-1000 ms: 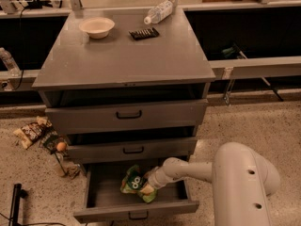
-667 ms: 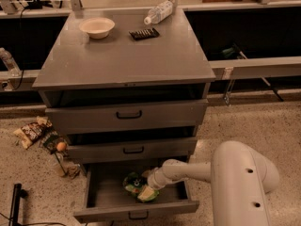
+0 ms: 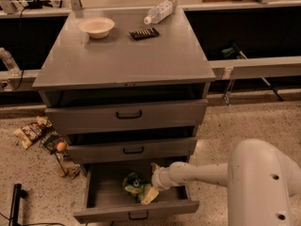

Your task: Place green rice chip bag into bottom drawer

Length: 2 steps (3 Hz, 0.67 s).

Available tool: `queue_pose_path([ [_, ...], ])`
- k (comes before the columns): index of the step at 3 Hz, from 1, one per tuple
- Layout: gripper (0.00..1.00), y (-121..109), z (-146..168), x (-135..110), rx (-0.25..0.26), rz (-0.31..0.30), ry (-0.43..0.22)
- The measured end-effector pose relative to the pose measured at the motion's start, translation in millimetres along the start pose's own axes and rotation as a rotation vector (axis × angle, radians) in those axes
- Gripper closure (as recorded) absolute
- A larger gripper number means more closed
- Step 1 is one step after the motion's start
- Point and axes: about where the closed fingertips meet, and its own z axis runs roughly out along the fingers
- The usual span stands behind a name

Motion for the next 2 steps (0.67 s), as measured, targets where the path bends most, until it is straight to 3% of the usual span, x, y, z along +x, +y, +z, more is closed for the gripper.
queue_pose_path([
  [1, 0.16, 24, -41, -17, 0.015, -0.004, -0.061],
  [2, 0.39, 37, -119, -21, 0.114, 0.030, -0.109],
])
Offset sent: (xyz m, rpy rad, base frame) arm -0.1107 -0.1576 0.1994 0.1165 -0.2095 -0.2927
